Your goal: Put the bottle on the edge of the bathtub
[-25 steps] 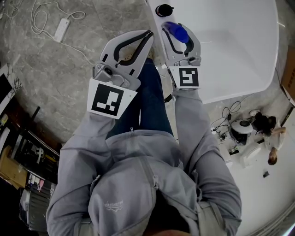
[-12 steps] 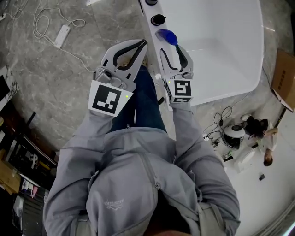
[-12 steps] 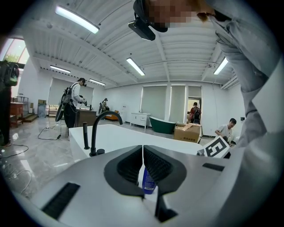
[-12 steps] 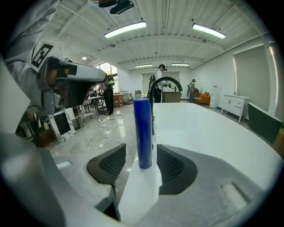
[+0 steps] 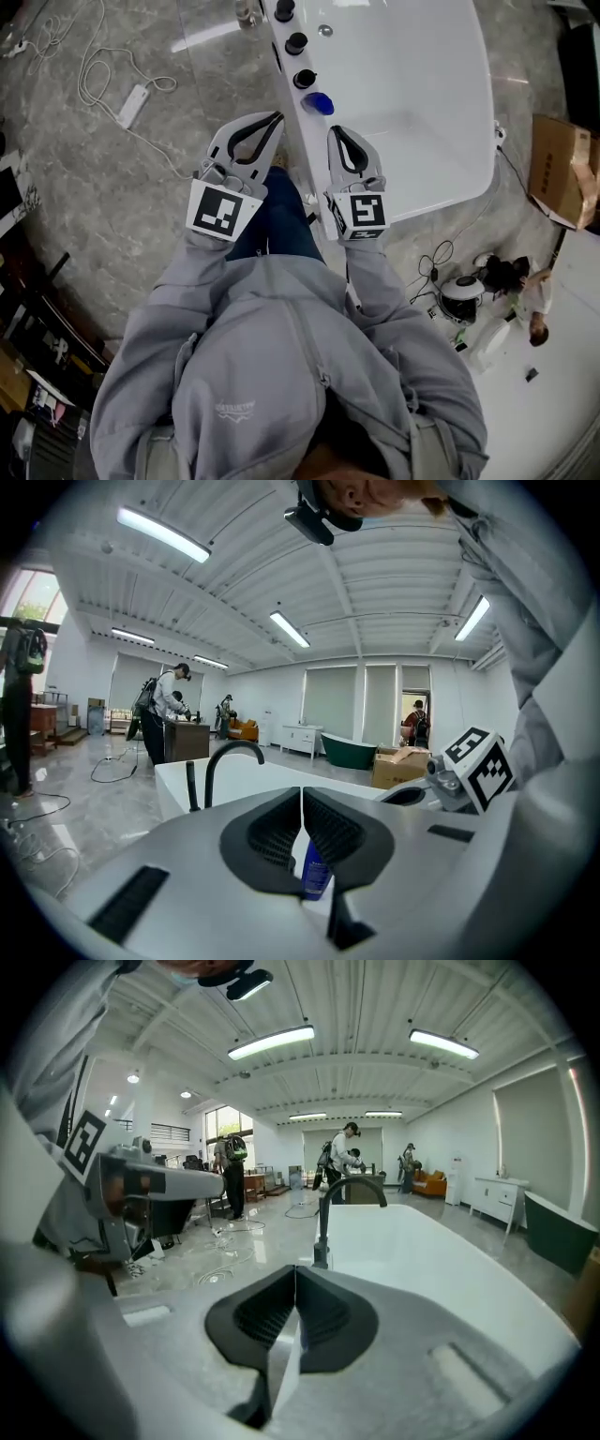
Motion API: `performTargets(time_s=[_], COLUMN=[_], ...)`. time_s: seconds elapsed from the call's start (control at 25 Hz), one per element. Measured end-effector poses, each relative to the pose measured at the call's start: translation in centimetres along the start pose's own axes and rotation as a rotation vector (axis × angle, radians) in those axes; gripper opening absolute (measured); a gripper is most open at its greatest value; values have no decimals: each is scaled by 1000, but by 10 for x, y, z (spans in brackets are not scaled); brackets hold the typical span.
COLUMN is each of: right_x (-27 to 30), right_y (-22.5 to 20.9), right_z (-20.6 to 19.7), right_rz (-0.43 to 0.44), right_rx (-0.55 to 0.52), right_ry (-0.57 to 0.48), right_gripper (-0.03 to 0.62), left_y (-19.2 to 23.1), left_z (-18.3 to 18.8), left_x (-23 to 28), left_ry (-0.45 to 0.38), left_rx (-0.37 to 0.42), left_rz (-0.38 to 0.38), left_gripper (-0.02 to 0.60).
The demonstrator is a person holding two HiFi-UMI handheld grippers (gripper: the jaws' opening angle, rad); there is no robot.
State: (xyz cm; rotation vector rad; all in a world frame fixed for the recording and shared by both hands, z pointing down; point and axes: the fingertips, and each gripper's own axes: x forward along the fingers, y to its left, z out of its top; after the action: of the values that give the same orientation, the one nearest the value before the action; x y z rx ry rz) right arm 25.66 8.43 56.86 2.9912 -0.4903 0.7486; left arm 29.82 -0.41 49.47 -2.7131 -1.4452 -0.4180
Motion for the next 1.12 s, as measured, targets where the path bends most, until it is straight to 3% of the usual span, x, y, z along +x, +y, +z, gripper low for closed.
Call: performTargets(time_s=[0.52,0.8,1.12], right_x=[-49,-85,-105], right_y=[21,49,74], right_z=[156,248,287], right_rz=[46,58,50], right_rx=[-27,-91,-149], right_ry=[-151,-322,-399], right_gripper=[5,5,5], left_y=[3,18,21], left_z=[95,143,192], left_x=[-50,-82,-118], left_ry=[-91,-132,-176], left_rx=[-19,-55,-31], left_rz=[92,199,322], left_gripper=[12,12,11])
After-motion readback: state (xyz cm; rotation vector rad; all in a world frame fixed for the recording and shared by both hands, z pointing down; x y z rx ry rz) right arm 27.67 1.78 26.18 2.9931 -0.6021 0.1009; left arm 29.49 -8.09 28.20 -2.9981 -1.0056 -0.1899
